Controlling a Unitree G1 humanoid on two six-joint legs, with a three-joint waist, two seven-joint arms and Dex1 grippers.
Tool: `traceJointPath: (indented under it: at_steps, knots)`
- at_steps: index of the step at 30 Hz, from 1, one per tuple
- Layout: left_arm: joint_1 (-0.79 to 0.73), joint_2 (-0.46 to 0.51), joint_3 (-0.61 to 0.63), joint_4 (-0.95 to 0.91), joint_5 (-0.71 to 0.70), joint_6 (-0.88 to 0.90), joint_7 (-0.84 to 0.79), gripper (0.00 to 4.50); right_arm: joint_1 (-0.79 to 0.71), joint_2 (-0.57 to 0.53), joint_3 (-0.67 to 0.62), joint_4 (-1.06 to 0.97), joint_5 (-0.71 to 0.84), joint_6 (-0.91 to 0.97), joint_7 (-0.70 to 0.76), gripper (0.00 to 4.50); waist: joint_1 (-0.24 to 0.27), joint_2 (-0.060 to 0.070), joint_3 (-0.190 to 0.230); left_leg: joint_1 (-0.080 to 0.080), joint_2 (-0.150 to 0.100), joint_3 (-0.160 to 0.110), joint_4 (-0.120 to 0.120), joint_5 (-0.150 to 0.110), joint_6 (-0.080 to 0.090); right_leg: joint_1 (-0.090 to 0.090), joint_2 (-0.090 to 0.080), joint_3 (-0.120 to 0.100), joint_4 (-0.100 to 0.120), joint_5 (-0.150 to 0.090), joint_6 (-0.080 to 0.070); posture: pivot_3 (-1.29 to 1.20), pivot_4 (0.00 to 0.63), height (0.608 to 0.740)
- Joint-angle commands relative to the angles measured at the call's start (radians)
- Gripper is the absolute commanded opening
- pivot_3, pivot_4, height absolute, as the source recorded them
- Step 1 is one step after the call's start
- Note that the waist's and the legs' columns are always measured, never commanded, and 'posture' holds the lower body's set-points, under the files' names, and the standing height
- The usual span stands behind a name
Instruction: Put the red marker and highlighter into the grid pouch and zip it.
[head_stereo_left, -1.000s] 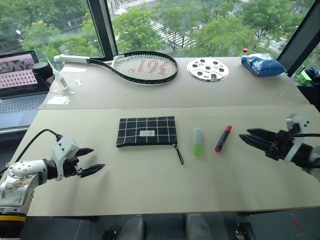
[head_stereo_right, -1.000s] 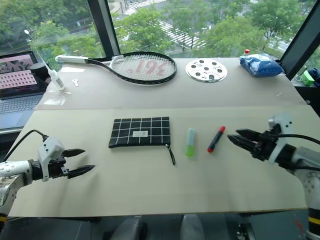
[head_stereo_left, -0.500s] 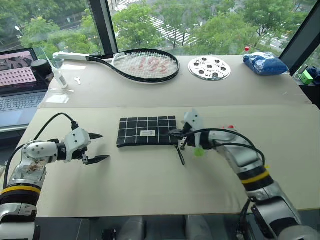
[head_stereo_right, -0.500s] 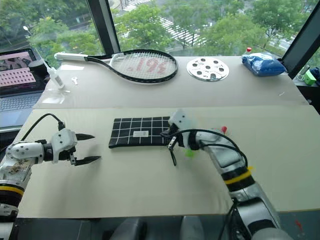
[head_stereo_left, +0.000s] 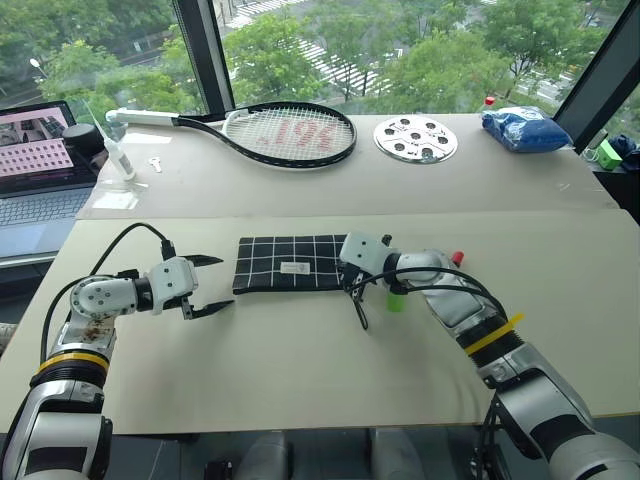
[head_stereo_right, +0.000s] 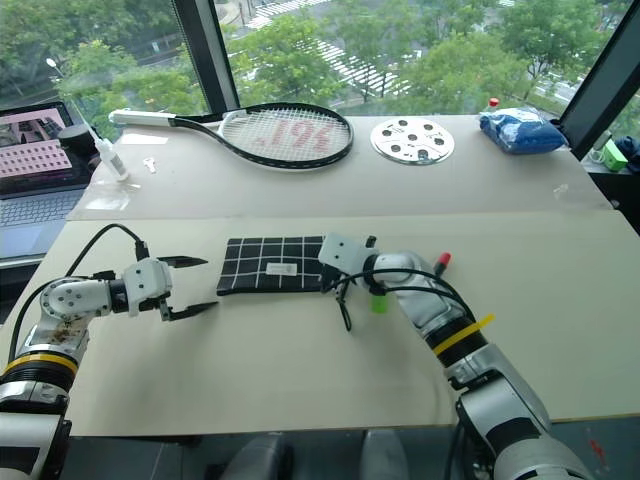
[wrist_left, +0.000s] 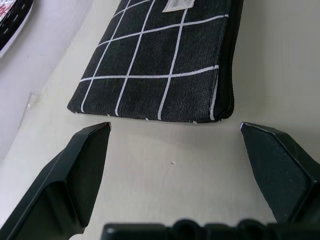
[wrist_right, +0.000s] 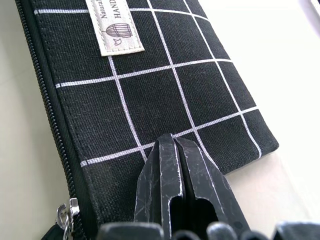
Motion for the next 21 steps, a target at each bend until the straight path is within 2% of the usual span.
traceJointPath:
  at_steps: [1, 10, 13, 21]
  knots:
    - [-0.031, -0.031, -0.04, 0.074, 0.053, -0.096, 0.011, 4.5, 0.024, -0.005, -0.017, -0.013, -0.015, 0.011, 0.019, 0.01, 0.0, 0.0, 0.0, 0.0, 0.0, 0.0, 0.0, 0.0, 0.0, 0.0, 0.0, 0.0, 0.0, 0.0, 0.0, 0.0, 0.15, 0.74]
    - [-0.114, -0.088, -0.048, 0.206, 0.064, -0.23, 0.016, 4.5, 0.093, -0.007, -0.045, -0.096, -0.014, 0.05, 0.048, 0.01, -0.002, 0.0, -0.001, 0.0, 0.0, 0.0, 0.0, 0.0, 0.0, 0.0, 0.0, 0.0, -0.001, 0.0, 0.0, 0.0, 0.15, 0.74]
    - [-0.131, -0.094, -0.045, 0.229, 0.059, -0.253, 0.016, 3.78, 0.101, -0.01, -0.051, -0.11, -0.017, 0.058, 0.054, 0.0, -0.003, 0.0, -0.001, 0.0, 0.0, 0.0, 0.0, 0.0, 0.0, 0.0, 0.0, 0.0, -0.001, 0.0, 0.0, 0.0, 0.15, 0.74]
    - [-0.152, -0.093, -0.038, 0.277, 0.051, -0.268, 0.007, 0.93, 0.099, -0.012, -0.063, -0.123, -0.013, 0.067, 0.07, 0.0, -0.009, 0.0, -0.001, 0.0, 0.0, 0.0, 0.0, 0.0, 0.001, 0.0, 0.0, 0.0, 0.0, 0.0, 0.0, 0.0, 0.15, 0.74]
